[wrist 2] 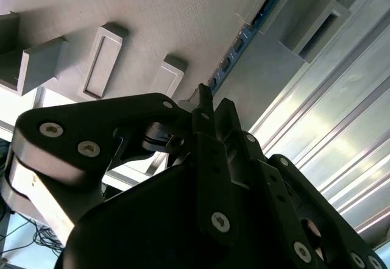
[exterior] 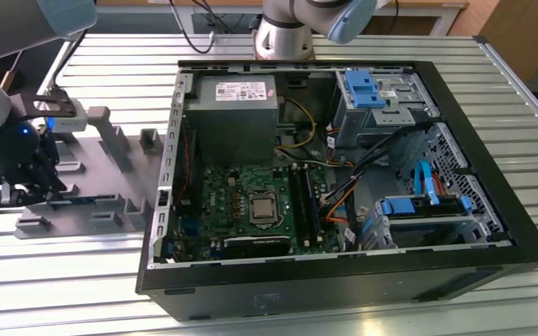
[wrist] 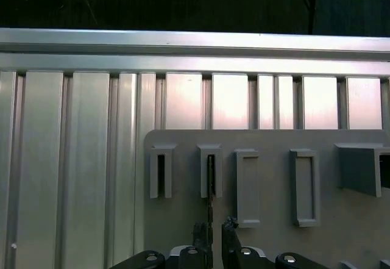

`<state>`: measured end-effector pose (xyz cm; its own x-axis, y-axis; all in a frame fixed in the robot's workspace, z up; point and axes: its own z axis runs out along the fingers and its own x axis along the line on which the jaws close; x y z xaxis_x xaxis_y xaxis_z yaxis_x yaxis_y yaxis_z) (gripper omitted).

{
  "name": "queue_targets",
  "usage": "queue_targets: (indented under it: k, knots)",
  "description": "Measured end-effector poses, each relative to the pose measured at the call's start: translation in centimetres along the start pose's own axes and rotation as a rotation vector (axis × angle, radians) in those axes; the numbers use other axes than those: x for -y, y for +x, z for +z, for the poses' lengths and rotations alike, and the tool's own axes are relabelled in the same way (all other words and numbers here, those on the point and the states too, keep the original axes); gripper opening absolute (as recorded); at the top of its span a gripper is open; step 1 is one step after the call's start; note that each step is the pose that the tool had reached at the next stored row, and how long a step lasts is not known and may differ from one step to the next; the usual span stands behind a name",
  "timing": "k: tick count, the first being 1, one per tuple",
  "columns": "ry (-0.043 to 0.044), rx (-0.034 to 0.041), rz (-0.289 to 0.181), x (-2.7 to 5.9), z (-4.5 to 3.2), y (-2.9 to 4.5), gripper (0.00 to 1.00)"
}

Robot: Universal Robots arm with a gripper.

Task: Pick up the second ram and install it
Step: 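Pick up the second ram and move it above second insertion slot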

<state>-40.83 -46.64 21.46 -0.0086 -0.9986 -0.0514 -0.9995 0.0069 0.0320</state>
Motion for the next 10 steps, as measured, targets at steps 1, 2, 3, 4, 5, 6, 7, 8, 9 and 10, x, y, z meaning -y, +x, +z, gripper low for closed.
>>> queue_targets:
  k: [1,2,3,4,5,6,7,8,9,10]
  knots:
    - [0.0000,-0.0001,0.000,0.00,0.11,0.01,0.24]
    - [-0.0001,0.0000,0.000,0.01,0.21,0.01,0.24]
    - [0.0000,-0.0001,0.000,0.01,0.31,0.01,0.24]
    - [0.0001,0.0000,0.000,0.02,0.42,0.02,0.24]
    - [0.0003,0.0000,0.000,0.02,0.54,0.03,0.24]
    - [0.0005,0.0000,0.000,0.03,0.64,0.04,0.24]
    - [0.0008,-0.0001,0.000,0.03,0.76,0.05,0.24]
    - [0.0012,0.0000,0.000,0.03,0.87,0.07,0.24]
    - [0.0019,0.0000,0.000,0.04,0.98,0.08,0.24]
    - [0.0025,0.0000,0.000,0.04,1.09,0.09,0.24]
